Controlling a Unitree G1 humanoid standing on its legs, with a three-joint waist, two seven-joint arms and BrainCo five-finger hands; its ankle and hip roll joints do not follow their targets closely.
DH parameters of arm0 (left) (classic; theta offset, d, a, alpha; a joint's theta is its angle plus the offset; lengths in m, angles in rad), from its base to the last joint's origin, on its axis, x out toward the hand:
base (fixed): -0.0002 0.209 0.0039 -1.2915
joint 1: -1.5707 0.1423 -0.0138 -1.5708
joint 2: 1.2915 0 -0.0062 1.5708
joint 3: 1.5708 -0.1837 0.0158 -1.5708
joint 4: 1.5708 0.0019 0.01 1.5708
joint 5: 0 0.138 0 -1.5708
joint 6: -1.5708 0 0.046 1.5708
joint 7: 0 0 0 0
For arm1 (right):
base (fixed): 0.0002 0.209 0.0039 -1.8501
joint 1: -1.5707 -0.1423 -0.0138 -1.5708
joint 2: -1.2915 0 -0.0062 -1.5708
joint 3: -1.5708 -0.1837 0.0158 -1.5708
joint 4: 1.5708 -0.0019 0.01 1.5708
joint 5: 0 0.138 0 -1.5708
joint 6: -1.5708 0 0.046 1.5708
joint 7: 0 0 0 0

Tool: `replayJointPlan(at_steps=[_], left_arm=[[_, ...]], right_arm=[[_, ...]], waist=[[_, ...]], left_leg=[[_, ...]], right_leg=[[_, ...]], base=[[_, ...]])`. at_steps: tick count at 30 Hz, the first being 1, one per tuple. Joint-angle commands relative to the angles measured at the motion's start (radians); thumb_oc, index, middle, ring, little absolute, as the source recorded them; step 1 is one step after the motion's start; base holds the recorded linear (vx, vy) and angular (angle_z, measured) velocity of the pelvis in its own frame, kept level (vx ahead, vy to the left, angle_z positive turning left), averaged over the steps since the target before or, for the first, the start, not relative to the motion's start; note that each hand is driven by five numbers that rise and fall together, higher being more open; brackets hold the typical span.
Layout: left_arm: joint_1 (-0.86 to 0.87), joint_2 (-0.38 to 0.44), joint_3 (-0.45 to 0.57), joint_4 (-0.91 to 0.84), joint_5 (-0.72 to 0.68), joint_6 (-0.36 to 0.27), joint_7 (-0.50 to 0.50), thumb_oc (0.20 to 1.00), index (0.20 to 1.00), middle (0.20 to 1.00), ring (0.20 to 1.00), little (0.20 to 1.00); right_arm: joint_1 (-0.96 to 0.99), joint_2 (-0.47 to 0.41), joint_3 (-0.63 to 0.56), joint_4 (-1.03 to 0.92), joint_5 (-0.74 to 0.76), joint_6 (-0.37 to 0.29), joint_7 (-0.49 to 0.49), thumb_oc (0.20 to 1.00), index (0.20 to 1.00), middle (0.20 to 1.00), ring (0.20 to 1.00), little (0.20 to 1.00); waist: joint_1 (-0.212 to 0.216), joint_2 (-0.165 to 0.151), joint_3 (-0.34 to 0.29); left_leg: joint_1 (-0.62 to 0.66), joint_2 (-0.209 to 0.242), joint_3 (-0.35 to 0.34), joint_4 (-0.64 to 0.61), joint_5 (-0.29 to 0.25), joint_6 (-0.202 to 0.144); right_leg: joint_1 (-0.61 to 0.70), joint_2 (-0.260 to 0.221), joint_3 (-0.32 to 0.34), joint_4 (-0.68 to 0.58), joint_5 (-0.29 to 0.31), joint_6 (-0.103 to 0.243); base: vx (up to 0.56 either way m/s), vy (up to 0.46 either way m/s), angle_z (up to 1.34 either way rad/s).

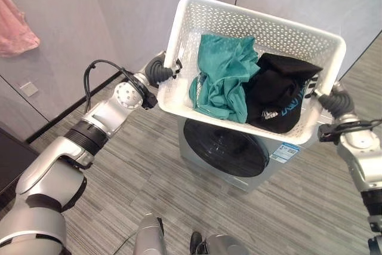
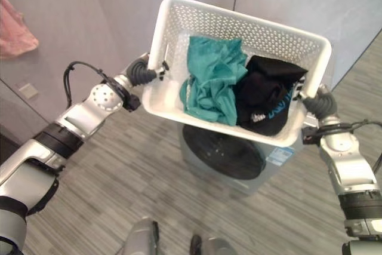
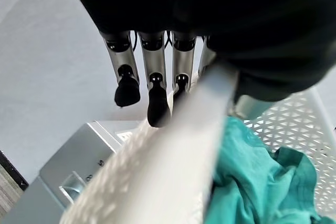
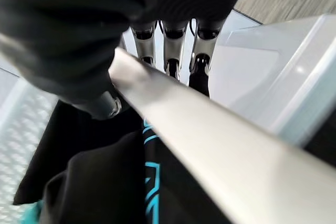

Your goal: Grab the laundry basket,head to the washer,open it,put in the laundry and shut it.

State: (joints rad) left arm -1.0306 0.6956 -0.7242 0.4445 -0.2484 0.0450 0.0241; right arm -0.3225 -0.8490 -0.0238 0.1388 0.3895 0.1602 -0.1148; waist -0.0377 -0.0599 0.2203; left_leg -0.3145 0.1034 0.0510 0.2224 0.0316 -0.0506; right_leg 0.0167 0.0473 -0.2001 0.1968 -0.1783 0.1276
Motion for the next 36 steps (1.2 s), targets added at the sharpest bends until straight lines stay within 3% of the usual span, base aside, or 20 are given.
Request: replayJointPlan(at_steps=[1, 2, 6, 7, 8, 9, 10, 11, 15, 17, 20, 25, 36], left_arm=[[-0.189, -0.118, -0.074, -0.060, -0.020, -0.106, -0.018, 0.200, 0.200, 0.200, 0.200, 0.200], [-0.202, -0.112, -0.088, -0.062, -0.030, -0.111, -0.022, 0.200, 0.200, 0.200, 0.200, 0.200], [-0.218, -0.097, -0.103, -0.075, -0.005, -0.120, -0.034, 0.200, 0.200, 0.200, 0.200, 0.200], [-0.209, -0.087, -0.106, -0.080, 0.003, -0.123, -0.037, 0.200, 0.200, 0.200, 0.200, 0.200], [-0.208, -0.072, -0.117, -0.096, 0.011, -0.122, -0.044, 0.200, 0.200, 0.200, 0.200, 0.200], [-0.208, -0.072, -0.117, -0.096, 0.011, -0.122, -0.044, 0.200, 0.200, 0.200, 0.200, 0.200], [-0.194, -0.064, -0.116, -0.103, 0.018, -0.120, -0.049, 0.200, 0.200, 0.200, 0.200, 0.200], [-0.184, -0.064, -0.108, -0.100, 0.027, -0.116, -0.049, 0.200, 0.200, 0.200, 0.200, 0.200], [-0.181, -0.083, -0.111, -0.103, 0.025, -0.107, -0.068, 0.200, 0.200, 0.200, 0.200, 0.200], [-0.173, -0.091, -0.105, -0.113, 0.027, -0.111, -0.070, 0.200, 0.200, 0.200, 0.200, 0.200], [-0.170, -0.105, -0.085, -0.090, 0.049, -0.119, -0.062, 0.200, 0.200, 0.200, 0.200, 0.200], [-0.185, -0.139, -0.100, -0.033, 0.066, -0.118, -0.055, 0.200, 0.200, 0.200, 0.200, 0.200], [-0.165, -0.181, -0.122, -0.003, 0.053, -0.093, -0.086, 0.200, 0.200, 0.200, 0.200, 0.200]], right_arm=[[-0.105, -0.077, -0.014, -0.118, 0.035, -0.119, 0.004, 0.200, 0.200, 0.200, 0.200, 0.200], [-0.121, -0.084, -0.004, -0.082, 0.031, -0.113, 0.003, 0.200, 0.200, 0.200, 0.200, 0.200], [-0.153, -0.085, 0.003, -0.054, 0.015, -0.108, 0.011, 0.200, 0.200, 0.200, 0.200, 0.200], [-0.151, -0.070, 0.007, -0.055, 0.011, -0.110, 0.015, 0.200, 0.200, 0.200, 0.200, 0.200], [-0.161, -0.048, 0.029, -0.060, -0.007, -0.099, 0.028, 0.200, 0.200, 0.200, 0.200, 0.200], [-0.162, -0.047, 0.029, -0.060, -0.007, -0.099, 0.027, 0.200, 0.200, 0.200, 0.200, 0.200], [-0.168, -0.017, 0.040, -0.059, -0.025, -0.096, 0.038, 0.200, 0.200, 0.200, 0.200, 0.200], [-0.181, 0.007, 0.051, -0.054, -0.038, -0.096, 0.036, 0.200, 0.200, 0.200, 0.200, 0.200], [-0.213, 0.031, 0.071, -0.024, -0.055, -0.086, 0.037, 0.200, 0.200, 0.200, 0.200, 0.200], [-0.217, 0.033, 0.072, 0.014, -0.068, -0.076, 0.032, 0.200, 0.200, 0.200, 0.200, 0.200], [-0.218, 0.024, 0.066, 0.051, -0.099, -0.056, 0.039, 0.200, 0.200, 0.200, 0.200, 0.200], [-0.188, 0.022, 0.069, 0.071, -0.085, -0.052, 0.063, 0.200, 0.200, 0.200, 0.200, 0.200], [-0.151, 0.029, 0.090, 0.042, -0.096, -0.033, 0.102, 0.200, 0.200, 0.200, 0.200, 0.200]], waist=[[0.030, 0.039, -0.060], [0.035, 0.040, -0.063], [0.046, 0.061, -0.103], [0.052, 0.057, -0.107], [0.057, 0.060, -0.103], [0.058, 0.058, -0.103], [0.044, 0.072, -0.086], [0.044, 0.077, -0.084], [0.044, 0.091, -0.090], [0.043, 0.109, -0.103], [0.030, 0.112, -0.107], [0.044, 0.101, -0.151], [0.041, 0.096, -0.157]], left_leg=[[0.054, 0.002, -0.073, -0.006, 0.055, -0.024], [0.061, -0.021, -0.100, -0.048, 0.070, -0.034], [0.135, -0.023, -0.070, -0.094, 0.047, 0.000], [0.162, -0.039, -0.061, -0.086, 0.025, 0.016], [0.222, -0.060, -0.046, -0.103, -0.008, 0.056], [0.223, -0.062, -0.043, -0.104, -0.009, 0.057], [0.270, -0.062, -0.032, -0.109, -0.031, 0.089], [0.298, -0.070, -0.020, -0.117, -0.046, 0.100], [0.351, -0.068, 0.018, -0.149, -0.073, 0.099], [0.367, -0.055, 0.021, -0.172, -0.078, 0.088], [0.413, -0.060, 0.024, -0.207, -0.080, 0.085], [0.440, -0.068, 0.030, -0.261, -0.077, 0.066], [0.434, -0.043, -0.002, -0.279, -0.076, 0.038]], right_leg=[[0.124, -0.072, 0.075, -0.100, 0.018, -0.090], [0.143, -0.079, 0.084, -0.084, 0.004, -0.083], [0.155, -0.092, 0.112, -0.023, -0.019, -0.054], [0.146, -0.110, 0.115, 0.050, 0.007, -0.036], [0.069, -0.129, 0.134, 0.251, 0.062, -0.002], [0.067, -0.132, 0.136, 0.255, 0.059, -0.001], [-0.004, -0.138, 0.129, 0.425, 0.127, 0.023], [-0.034, -0.165, 0.108, 0.471, 0.134, 0.030], [-0.057, -0.265, -0.023, 0.301, 0.095, 0.004], [-0.072, -0.289, -0.049, 0.168, 0.129, 0.010], [-0.111, -0.279, 0.019, 0.111, 0.198, 0.038], [0.002, -0.273, -0.045, -0.052, 0.196, 0.046], [0.041, -0.237, -0.089, -0.115, 0.158, 0.033]], base=[[0.31, 0.131, -1.07], [0.35, 0.165, -0.86], [0.32, 0.189, -0.33], [0.42, 0.345, -0.72], [0.29, 0.237, -0.91], [0.27, 0.283, -1.03], [0.18, 0.206, -0.74], [0.23, 0.251, -0.42], [0.16, 0.040, -0.21], [0.16, -0.036, -0.06], [0.18, -0.011, 0.03], [0.18, -0.054, 0.13], [0.08, -0.039, 0.11]])
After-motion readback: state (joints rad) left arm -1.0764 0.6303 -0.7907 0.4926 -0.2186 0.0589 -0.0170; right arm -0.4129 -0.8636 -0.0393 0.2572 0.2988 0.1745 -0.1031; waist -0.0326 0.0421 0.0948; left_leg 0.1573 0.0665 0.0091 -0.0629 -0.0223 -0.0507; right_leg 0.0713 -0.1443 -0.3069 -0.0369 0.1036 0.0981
